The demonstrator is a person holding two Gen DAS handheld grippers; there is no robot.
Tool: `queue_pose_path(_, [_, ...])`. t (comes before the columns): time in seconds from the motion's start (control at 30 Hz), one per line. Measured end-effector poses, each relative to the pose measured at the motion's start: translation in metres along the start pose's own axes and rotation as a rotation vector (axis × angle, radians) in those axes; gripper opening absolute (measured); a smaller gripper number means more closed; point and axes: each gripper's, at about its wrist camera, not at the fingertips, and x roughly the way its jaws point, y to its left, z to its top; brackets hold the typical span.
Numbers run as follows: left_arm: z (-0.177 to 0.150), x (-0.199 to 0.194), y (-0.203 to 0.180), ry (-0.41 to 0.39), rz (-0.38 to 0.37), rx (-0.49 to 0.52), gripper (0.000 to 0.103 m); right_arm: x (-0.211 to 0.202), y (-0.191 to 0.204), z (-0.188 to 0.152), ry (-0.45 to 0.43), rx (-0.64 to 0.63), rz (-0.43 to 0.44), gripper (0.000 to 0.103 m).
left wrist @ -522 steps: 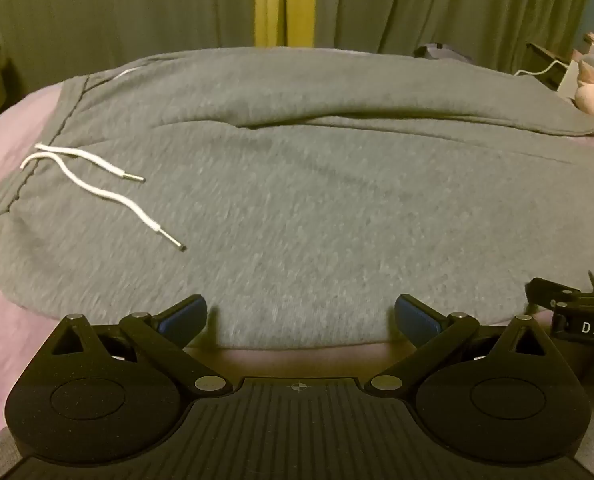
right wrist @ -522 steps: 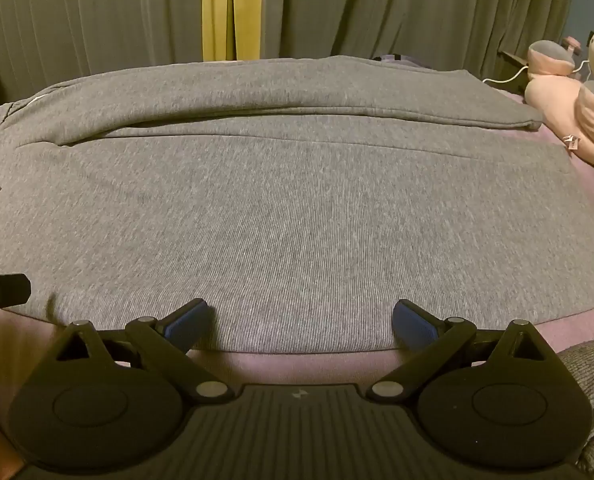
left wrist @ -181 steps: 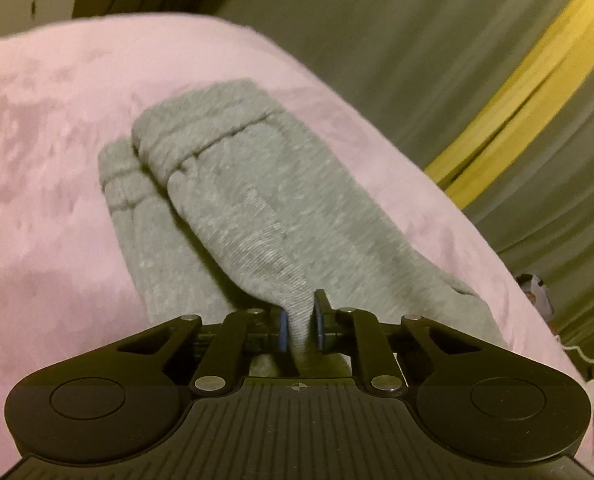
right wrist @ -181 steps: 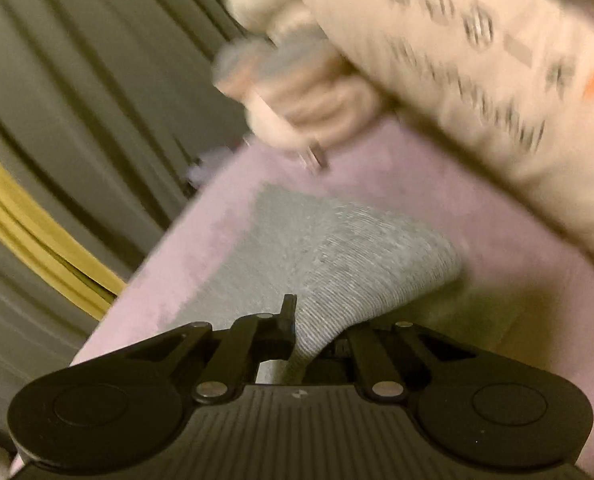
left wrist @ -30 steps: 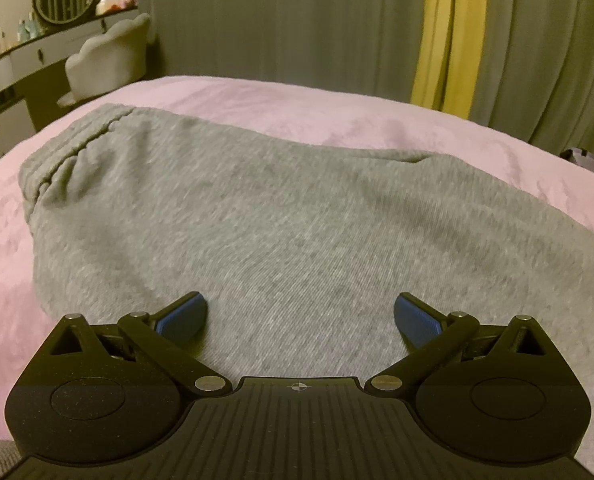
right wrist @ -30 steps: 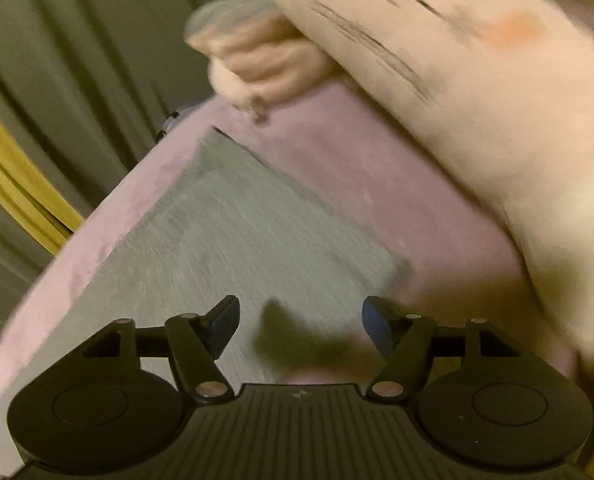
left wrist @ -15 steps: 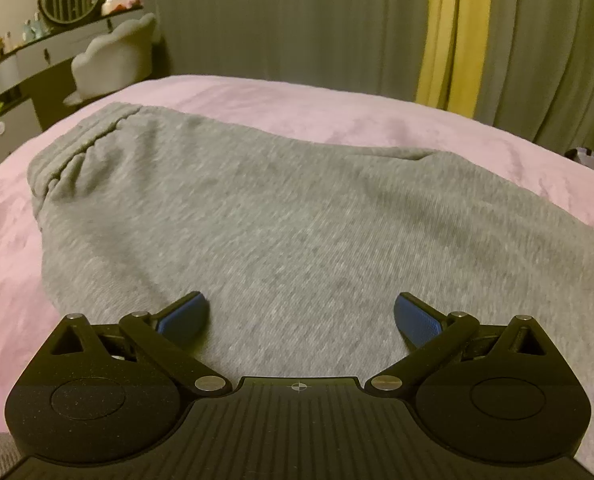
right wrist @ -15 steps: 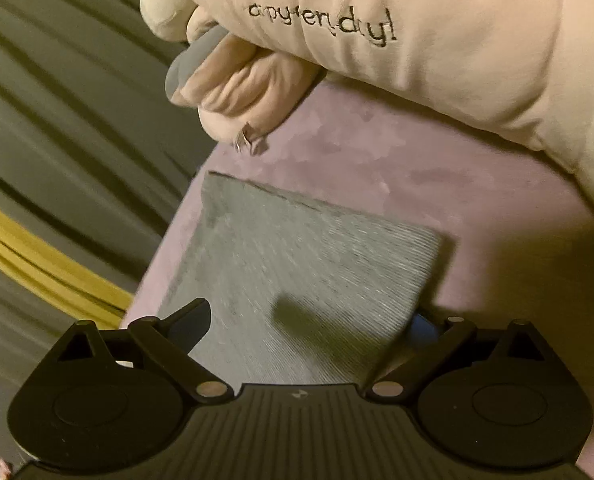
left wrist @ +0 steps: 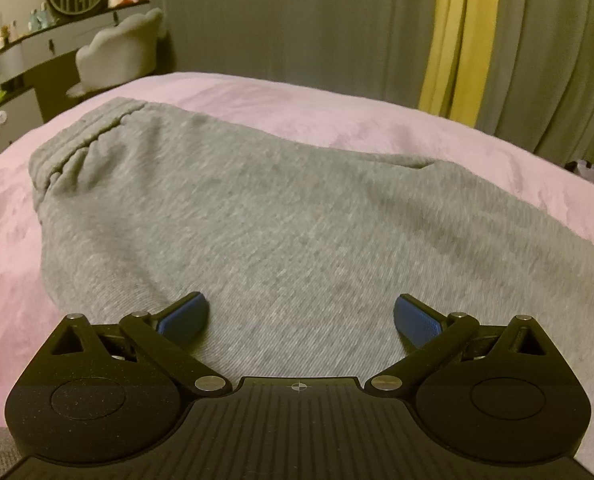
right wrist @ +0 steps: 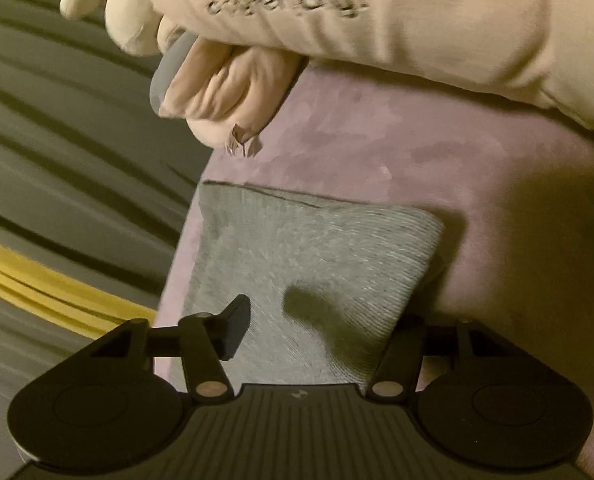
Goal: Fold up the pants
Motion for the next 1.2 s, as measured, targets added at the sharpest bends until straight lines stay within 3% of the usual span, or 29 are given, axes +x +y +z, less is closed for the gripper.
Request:
queue_pose_path(0.03, [0.001, -0.003, 0.002, -0.002, -0.013, -0.008, 0.103, 0.001, 0.002, 0.001, 0.008, -0.015, -0.015, 0.053])
queue_pose_path(0.07, [0.003, -0.006, 0.004, -0.006, -0.025, -0.012, 0.103, 0.001, 0.003, 0.002, 0.016, -0.032, -0.039, 0.040])
queue_pose_path(0.1, [0.005, -0.010, 0.006, -0.016, -0.029, -0.016, 0.103, 0.003, 0.006, 0.003, 0.026, -0.057, -0.081, 0.021])
queue_pose_path(0.13, [0.007, -0.016, 0.009, -0.034, -0.027, -0.018, 0.103, 0.003, 0.007, 0.004, 0.035, -0.074, -0.103, 0.014])
queue_pose_path(0.27, [0.018, -0.050, 0.028, -0.162, -0.015, -0.029, 0.103, -0.002, 0.023, 0.008, 0.044, -0.155, -0.123, 0.011])
queue_pose_path(0.37, [0.028, -0.071, 0.049, -0.229, 0.003, -0.077, 0.103, -0.012, 0.067, 0.003, -0.001, -0.317, -0.112, 0.010])
queue_pose_path(0.43, [0.034, -0.084, 0.065, -0.258, 0.013, -0.123, 0.103, -0.023, 0.116, -0.013, -0.053, -0.488, -0.064, 0.010])
queue_pose_path(0.53, [0.042, -0.101, 0.083, -0.307, 0.009, -0.189, 0.103, -0.042, 0.193, -0.063, -0.070, -0.744, 0.095, 0.010])
queue_pose_path(0.63, [0.048, -0.114, 0.090, -0.337, -0.007, -0.213, 0.103, -0.053, 0.245, -0.144, 0.011, -1.000, 0.291, 0.010])
queue_pose_path(0.73, [0.047, -0.123, 0.091, -0.354, -0.040, -0.196, 0.103, -0.041, 0.255, -0.228, 0.190, -1.156, 0.402, 0.010])
queue_pose_path(0.8, [0.041, -0.119, 0.088, -0.341, -0.038, -0.153, 0.103, -0.018, 0.245, -0.278, 0.297, -1.257, 0.380, 0.010])
queue_pose_path(0.9, [0.030, -0.105, 0.083, -0.273, -0.053, -0.115, 0.103, 0.031, 0.222, -0.334, 0.553, -1.283, 0.205, 0.012])
queue_pose_path(1.0, [0.014, -0.091, 0.080, -0.231, -0.138, -0.128, 0.103, 0.014, 0.229, -0.341, 0.481, -1.335, 0.254, 0.012])
queue_pose_path(1.13, [0.008, -0.073, 0.080, -0.179, -0.239, -0.196, 0.103, 0.011, 0.232, -0.322, 0.469, -1.242, 0.263, 0.012])
queue_pose_path(1.2, [0.007, -0.064, 0.082, -0.154, -0.253, -0.223, 0.103, 0.005, 0.229, -0.315, 0.448, -1.185, 0.276, 0.012])
